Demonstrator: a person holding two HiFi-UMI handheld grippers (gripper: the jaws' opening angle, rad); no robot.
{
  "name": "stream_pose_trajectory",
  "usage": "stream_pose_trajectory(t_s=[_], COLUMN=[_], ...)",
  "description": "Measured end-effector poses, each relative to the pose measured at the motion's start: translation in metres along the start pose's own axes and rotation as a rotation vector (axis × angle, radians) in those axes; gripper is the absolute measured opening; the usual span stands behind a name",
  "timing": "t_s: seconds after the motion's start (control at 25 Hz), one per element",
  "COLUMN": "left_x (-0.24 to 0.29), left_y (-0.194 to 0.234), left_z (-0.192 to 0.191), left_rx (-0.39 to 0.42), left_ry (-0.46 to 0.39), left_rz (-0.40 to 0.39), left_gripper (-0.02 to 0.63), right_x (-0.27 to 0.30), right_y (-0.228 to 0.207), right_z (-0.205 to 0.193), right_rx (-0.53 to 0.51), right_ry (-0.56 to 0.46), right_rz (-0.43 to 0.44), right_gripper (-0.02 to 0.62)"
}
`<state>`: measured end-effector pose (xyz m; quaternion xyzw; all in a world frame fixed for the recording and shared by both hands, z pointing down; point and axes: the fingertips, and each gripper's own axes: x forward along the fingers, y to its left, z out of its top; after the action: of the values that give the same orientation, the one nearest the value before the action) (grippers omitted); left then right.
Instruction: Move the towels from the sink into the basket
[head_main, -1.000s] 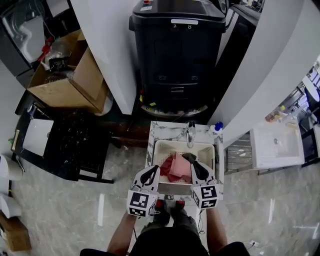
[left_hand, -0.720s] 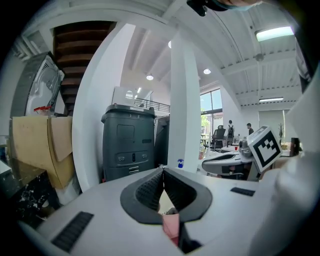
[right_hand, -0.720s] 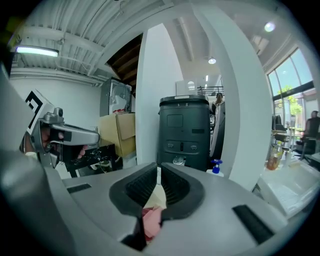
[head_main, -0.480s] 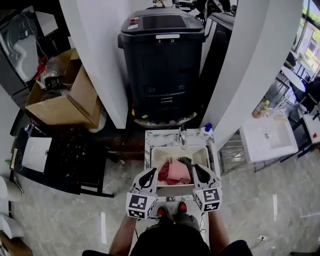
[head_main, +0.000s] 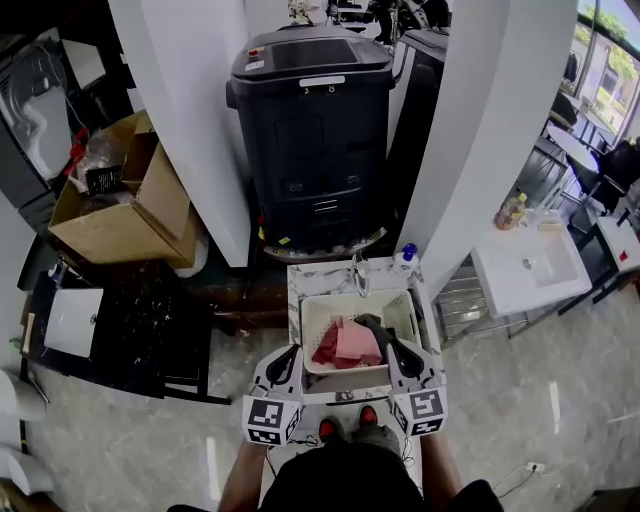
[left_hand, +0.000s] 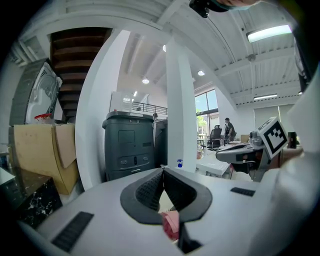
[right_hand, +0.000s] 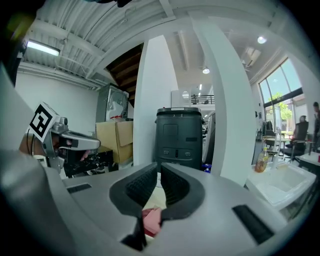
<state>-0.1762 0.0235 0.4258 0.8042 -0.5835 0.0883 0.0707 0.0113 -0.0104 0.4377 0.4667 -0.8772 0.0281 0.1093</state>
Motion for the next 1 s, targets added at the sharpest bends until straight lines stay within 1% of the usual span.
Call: stream_pose_trajectory(t_s=[0.36,1.0], left_x=[-0.003,-0.001], left_y=[0.002,0.0], left_z=[0.001,-0.006], left_rx=[-0.006,-0.016], left_ry=[-0.001,0.02], left_rz=[0.004,0.0], left_gripper=[0.008,0.008], right_x=[-0.013,-0.009], right_y=[-0.001,0.002], right_z=[-0.003,-0.007], right_rx=[0.015,0.012], right_ry=[0.013,0.024], right_rz=[-0.022,-0.006], right_gripper=[0.044,0.046])
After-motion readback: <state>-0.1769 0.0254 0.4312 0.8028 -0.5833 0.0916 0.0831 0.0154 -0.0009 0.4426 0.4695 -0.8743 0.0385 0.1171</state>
